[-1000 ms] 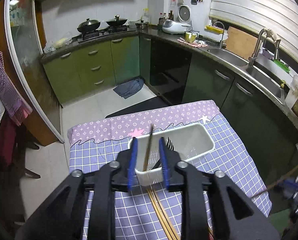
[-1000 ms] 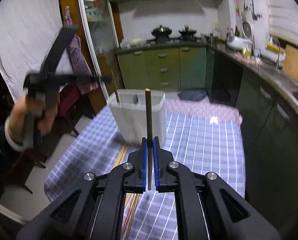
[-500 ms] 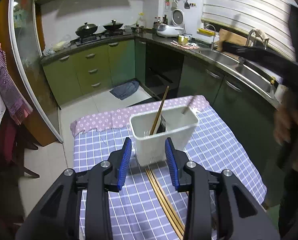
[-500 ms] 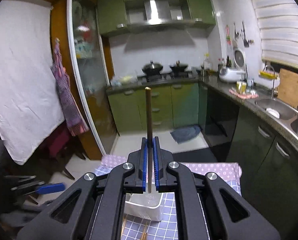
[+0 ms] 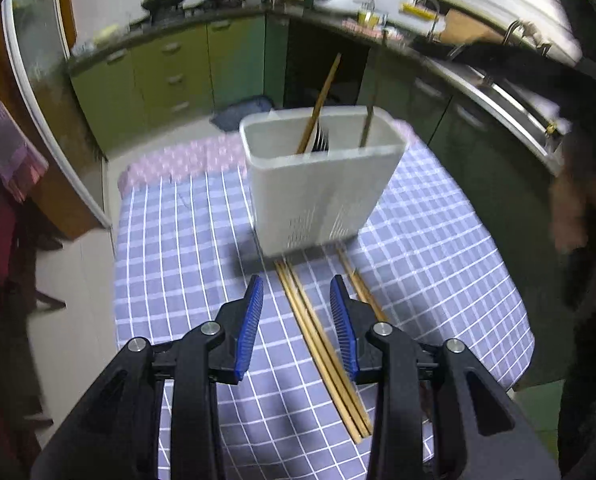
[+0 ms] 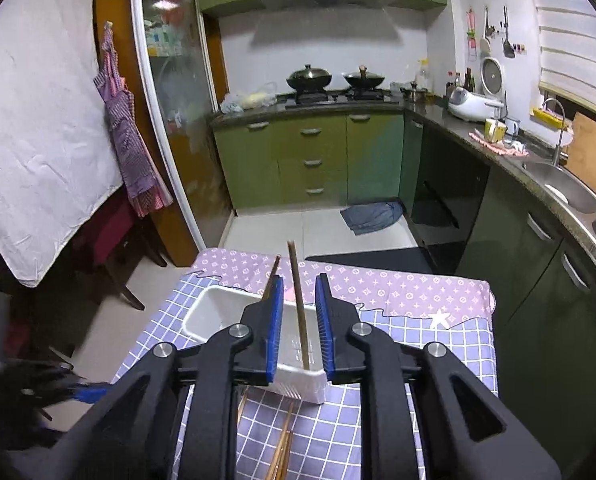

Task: Organize utensils
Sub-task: 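Open the right tool to release its chopstick into the holder, then grasp another chopstick with the left tool while the right tool grasps one too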

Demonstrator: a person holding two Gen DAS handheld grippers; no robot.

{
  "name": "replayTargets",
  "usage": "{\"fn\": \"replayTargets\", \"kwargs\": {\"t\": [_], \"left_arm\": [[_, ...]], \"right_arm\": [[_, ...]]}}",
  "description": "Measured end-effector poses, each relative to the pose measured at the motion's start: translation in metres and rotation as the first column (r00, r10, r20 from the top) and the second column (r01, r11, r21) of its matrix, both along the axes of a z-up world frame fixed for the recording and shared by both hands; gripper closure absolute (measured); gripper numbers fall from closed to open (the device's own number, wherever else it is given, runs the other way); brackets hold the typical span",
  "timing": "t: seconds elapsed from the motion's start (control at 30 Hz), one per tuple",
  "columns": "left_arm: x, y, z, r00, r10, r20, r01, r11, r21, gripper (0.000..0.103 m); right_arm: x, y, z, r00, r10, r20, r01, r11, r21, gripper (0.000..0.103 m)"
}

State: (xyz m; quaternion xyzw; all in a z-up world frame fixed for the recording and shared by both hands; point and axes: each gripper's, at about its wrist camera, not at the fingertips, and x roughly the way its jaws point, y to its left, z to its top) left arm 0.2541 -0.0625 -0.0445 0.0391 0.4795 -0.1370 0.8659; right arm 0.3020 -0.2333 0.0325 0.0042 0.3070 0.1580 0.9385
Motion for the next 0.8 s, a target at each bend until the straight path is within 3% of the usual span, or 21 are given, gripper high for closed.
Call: {"fn": "replayTargets", "kwargs": {"t": [0.13, 0.27, 0.37, 0.53, 0.8], "left_arm": [[0.009, 0.0, -0.031, 0.995, 0.016, -0.099, -0.016, 1.0, 0.004, 0.069], [0.02, -0.003, -0.075, 0.971, 0.033, -0.237, -0.03, 0.999, 0.014, 0.069], [0.024, -0.005, -0.1, 0.951, 0.047, -0.306, -0.043, 0.999, 0.019, 0.069], [0.036, -0.012, -0.118, 0.938, 0.089, -0.336, -0.076, 0.996, 0.052, 0.07], [0.046, -0.021, -0.135, 0.915, 0.138, -0.379, -0.104, 0.989, 0.109, 0.075]], "right_arm": [[-0.033, -0.013, 0.005, 1.0, 0.025, 0.006, -0.025, 1.0, 0.001, 0.086], [-0.057, -0.024, -0.022, 0.994, 0.062, -0.095, -0.065, 0.997, -0.033, 0.078], [-0.062, -0.032, -0.056, 0.979, 0.059, -0.193, -0.074, 0.994, -0.075, 0.078], [-0.064, -0.051, -0.106, 0.949, 0.028, -0.314, -0.06, 0.994, -0.093, 0.078], [-0.064, -0.061, -0.13, 0.931, 0.059, -0.36, -0.084, 0.995, -0.055, 0.074]]}}
